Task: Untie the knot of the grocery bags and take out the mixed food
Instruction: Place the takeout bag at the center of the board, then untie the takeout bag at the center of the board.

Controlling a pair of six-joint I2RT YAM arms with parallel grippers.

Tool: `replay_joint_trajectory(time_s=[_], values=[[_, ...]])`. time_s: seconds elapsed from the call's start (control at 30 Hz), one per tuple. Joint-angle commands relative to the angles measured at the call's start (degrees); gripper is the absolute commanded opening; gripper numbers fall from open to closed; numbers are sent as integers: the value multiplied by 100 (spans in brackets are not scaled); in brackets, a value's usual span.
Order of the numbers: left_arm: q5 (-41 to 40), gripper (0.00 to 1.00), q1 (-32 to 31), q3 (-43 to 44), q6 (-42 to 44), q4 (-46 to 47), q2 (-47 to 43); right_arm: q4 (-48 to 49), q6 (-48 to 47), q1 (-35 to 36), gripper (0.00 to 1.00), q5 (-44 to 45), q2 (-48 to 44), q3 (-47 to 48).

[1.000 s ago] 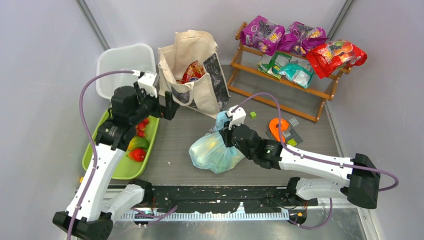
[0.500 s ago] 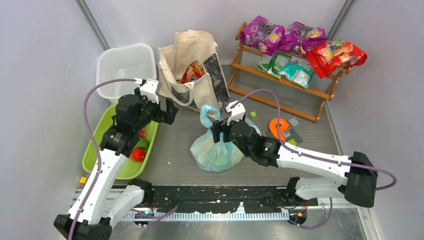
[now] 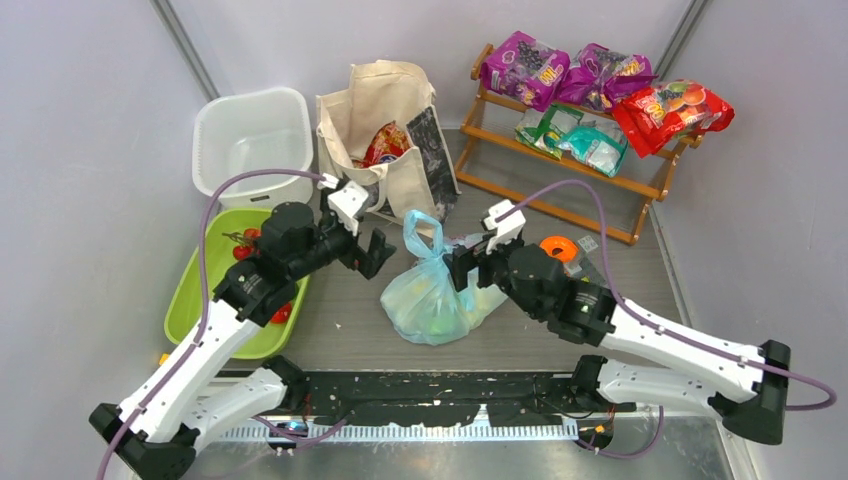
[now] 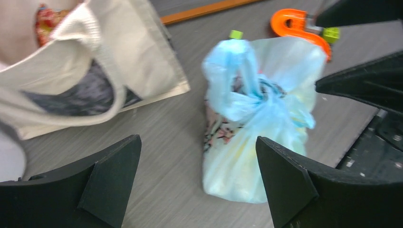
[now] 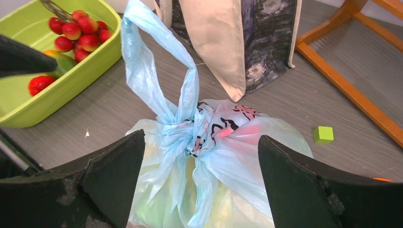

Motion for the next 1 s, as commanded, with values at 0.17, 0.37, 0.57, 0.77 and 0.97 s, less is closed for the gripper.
replay_joint_trajectory(time_s=[0.17, 0.37, 0.57, 0.77, 0.97], values=[[-707, 88, -1235, -565, -2031, 581, -329, -605, 185, -1570, 100, -2197, -723, -12], [-1930, 78, -1904, -1049, -3810, 1038, -291, -606, 593, -2559, 93, -2435, -730, -247], [-2450, 76, -2537, -1036, -4433, 1436, 478, -570, 744, -2654, 90, -2265, -799, -370], [-2747, 77, -2778, -757, -4505, 1608, 1212, -602, 740, -2654, 85, -2309, -1000, -590], [-3134, 68, -2874, -602, -4443, 1661, 1632, -574, 773, -2655, 79, -2388, -1098, -729]])
